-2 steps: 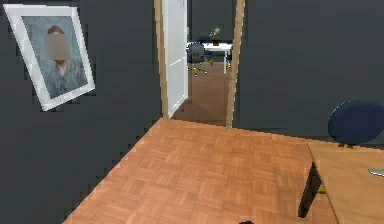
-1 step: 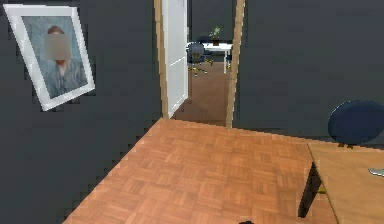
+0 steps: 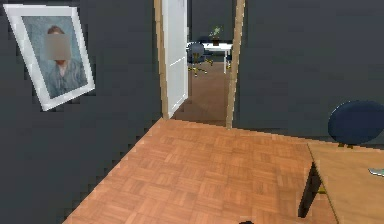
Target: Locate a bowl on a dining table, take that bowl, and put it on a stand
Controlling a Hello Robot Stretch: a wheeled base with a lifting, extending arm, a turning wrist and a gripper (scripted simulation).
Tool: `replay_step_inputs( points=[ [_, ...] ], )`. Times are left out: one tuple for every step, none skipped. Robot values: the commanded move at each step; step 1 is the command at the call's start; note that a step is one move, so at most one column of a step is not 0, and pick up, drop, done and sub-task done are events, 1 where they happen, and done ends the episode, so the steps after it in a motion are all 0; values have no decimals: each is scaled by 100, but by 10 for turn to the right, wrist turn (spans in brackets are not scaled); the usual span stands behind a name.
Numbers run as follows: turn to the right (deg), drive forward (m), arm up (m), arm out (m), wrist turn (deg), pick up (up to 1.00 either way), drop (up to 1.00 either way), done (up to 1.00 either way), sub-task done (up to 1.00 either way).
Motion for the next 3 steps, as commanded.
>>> replay_step_inputs(
  points=[
    [0,0,0,0,450,0,0,0,0],
    [0,0,0,0,450,0,0,0,0],
    [0,0,0,0,450,0,0,0,0]
  ],
)
